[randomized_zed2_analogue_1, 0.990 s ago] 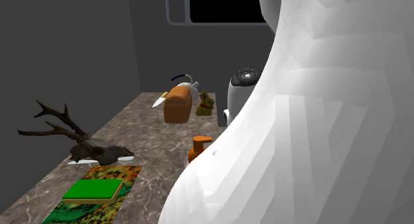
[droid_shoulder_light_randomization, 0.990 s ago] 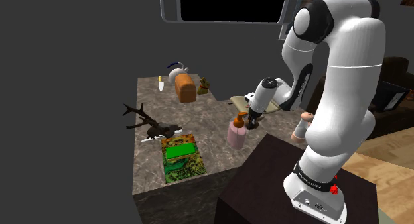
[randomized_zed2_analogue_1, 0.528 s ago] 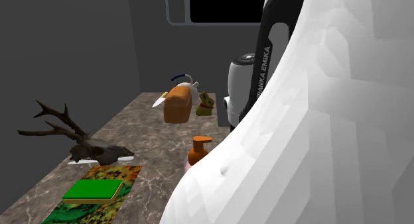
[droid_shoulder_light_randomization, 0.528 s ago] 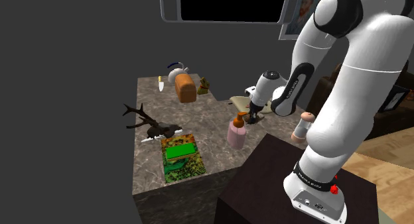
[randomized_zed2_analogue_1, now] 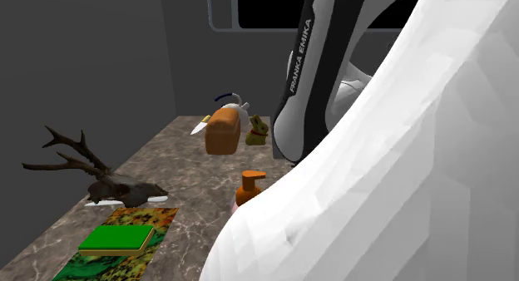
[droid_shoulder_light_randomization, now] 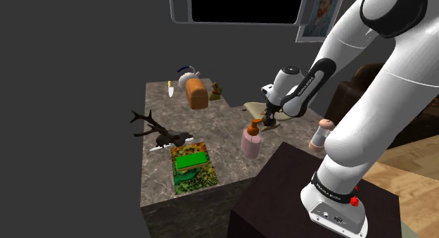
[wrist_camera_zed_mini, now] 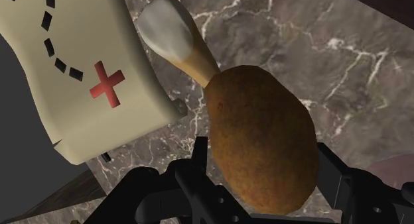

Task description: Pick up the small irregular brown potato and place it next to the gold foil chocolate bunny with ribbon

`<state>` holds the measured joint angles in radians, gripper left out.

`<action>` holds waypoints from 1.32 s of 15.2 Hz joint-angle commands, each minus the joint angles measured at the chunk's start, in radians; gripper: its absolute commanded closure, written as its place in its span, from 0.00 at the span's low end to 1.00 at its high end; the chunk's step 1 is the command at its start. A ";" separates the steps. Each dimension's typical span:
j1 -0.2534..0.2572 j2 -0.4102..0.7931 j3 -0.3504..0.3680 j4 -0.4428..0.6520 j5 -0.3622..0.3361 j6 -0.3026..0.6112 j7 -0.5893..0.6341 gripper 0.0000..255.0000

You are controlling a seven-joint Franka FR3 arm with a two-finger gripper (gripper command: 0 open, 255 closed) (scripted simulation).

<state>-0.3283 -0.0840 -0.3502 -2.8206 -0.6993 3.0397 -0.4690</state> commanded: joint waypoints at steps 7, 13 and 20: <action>0.065 -0.165 -0.031 -0.009 0.141 -0.160 -0.132 1.00; 0.090 -0.271 -0.035 0.006 0.184 -0.280 -0.173 1.00; 0.109 -0.374 -0.027 0.037 0.222 -0.414 -0.206 1.00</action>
<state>-0.2233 -0.4485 -0.3790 -2.7901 -0.4826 2.6427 -0.6718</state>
